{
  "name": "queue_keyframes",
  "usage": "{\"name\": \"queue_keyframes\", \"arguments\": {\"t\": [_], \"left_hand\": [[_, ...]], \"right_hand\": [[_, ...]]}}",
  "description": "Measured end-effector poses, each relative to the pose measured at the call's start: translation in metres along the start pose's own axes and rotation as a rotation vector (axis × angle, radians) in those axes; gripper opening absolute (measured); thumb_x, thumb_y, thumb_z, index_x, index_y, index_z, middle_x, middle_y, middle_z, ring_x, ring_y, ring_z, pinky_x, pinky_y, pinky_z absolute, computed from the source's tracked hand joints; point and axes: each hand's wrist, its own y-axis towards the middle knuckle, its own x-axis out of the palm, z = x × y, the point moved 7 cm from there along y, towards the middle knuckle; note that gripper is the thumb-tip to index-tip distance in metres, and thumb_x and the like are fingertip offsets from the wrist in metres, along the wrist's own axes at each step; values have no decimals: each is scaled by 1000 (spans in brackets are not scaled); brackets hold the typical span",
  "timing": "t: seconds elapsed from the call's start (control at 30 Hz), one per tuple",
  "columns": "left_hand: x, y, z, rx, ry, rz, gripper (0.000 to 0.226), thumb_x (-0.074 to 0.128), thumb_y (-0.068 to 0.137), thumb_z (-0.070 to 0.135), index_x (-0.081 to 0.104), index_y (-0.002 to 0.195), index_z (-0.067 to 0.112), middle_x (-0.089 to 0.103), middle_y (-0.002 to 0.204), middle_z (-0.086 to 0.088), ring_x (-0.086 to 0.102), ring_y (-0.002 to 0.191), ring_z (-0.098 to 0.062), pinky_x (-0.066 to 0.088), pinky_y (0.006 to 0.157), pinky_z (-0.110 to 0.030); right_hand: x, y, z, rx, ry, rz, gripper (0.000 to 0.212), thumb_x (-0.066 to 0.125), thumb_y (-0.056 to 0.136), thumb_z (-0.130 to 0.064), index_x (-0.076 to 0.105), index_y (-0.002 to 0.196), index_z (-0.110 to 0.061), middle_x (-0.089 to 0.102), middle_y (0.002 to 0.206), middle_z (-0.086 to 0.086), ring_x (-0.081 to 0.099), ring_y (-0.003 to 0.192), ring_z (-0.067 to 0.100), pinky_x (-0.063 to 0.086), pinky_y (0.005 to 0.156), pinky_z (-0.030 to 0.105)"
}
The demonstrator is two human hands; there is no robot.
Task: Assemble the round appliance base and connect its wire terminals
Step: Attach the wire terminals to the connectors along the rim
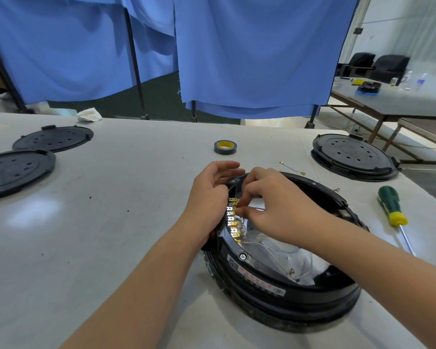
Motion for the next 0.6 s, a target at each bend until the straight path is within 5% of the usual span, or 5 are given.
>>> {"name": "queue_keyframes", "arguments": {"t": [0.23, 0.37, 0.6], "left_hand": [[2, 0, 2, 14, 3, -26, 59, 32, 79, -22, 61, 105, 23, 68, 101, 6, 66, 94, -2, 53, 71, -15], [3, 1, 2, 20, -19, -34, 59, 35, 79, -22, 62, 105, 24, 68, 103, 1, 66, 97, -12, 54, 70, -19], [3, 1, 1, 19, -37, -35, 58, 35, 79, -22, 61, 108, 21, 68, 106, -2, 66, 98, -14, 53, 67, -17]], "right_hand": [[-4, -1, -12, -77, -149, -7, 5, 64, 87, -23, 68, 87, -19, 53, 104, -7, 45, 101, 16, 37, 88, 30], [-3, 1, -27, -193, -354, -22, 14, 55, 88, -16, 66, 97, -17, 52, 108, -2, 43, 100, 19, 37, 85, 32], [-3, 1, -28, -168, -311, -33, 13, 55, 89, -16, 65, 97, -16, 53, 112, -1, 44, 103, 20, 37, 89, 35]]}}
